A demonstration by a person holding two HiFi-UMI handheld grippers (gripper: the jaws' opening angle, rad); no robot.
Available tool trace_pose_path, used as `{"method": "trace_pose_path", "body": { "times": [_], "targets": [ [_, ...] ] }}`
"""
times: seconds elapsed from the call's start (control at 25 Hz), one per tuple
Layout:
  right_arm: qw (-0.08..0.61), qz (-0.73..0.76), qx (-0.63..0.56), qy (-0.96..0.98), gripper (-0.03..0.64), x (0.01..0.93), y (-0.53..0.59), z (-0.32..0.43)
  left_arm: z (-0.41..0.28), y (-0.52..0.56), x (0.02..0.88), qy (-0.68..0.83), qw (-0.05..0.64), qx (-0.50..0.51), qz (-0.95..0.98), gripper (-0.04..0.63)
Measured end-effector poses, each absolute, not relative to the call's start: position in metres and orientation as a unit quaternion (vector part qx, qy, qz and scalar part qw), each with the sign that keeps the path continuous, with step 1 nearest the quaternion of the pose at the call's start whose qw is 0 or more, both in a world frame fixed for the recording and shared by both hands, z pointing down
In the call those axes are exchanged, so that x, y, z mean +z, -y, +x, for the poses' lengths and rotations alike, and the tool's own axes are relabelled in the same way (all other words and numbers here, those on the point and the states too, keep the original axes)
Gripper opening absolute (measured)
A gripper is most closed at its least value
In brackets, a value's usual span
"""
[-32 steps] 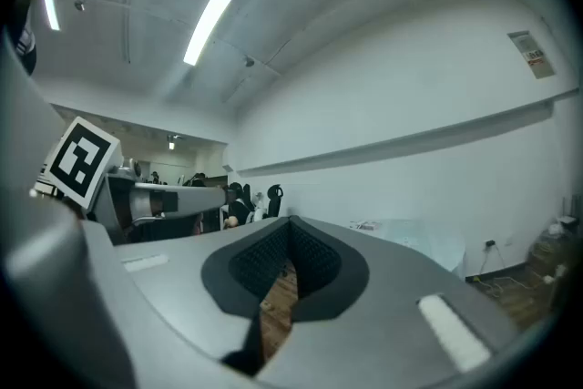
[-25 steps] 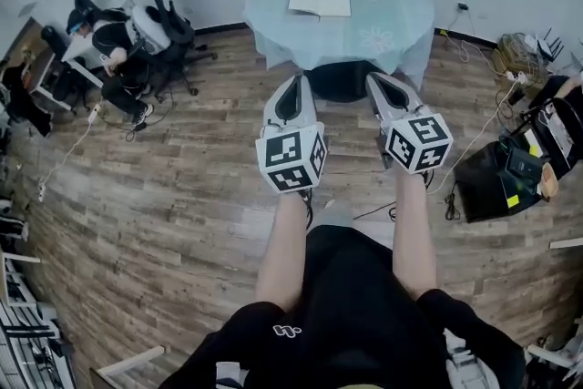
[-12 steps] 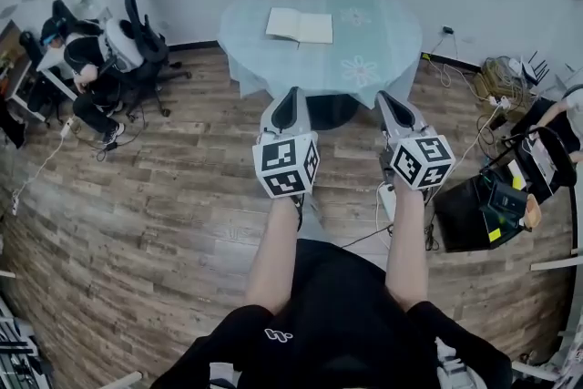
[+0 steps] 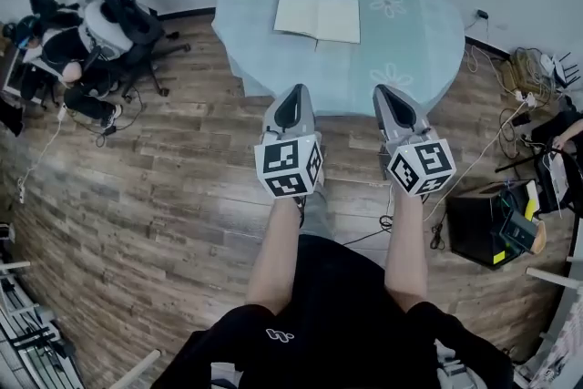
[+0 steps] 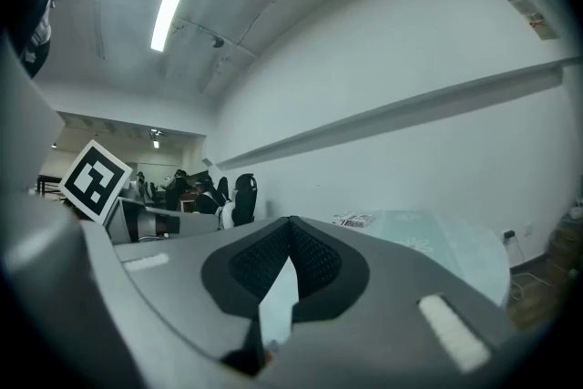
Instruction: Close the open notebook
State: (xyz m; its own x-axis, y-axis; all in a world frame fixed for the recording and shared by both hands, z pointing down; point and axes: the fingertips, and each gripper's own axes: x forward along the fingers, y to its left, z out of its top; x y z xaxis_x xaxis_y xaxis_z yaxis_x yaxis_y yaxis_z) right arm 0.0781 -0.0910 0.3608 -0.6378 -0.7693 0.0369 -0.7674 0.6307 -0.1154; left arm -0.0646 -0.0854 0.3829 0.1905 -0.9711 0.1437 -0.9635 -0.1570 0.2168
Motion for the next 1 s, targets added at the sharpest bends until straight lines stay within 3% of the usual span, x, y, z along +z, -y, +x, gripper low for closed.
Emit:
{"method": "trace_pose_path", "body": {
  "times": [0.36,1.0],
  "targets": [
    [-0.011,-0.431,-0.058,-0.901,0.011,0.385,0.243,0.034,-0.105,0.235,0.436,0.636,0.185,0.02,0.749,0.003],
    [-0.073,-0.431,-0.117,-0.892,0.011,0.456,0.311,0.058,-0.101,0.327,0.544,0.632,0.273,0.03,0.724,0.003]
  ]
}}
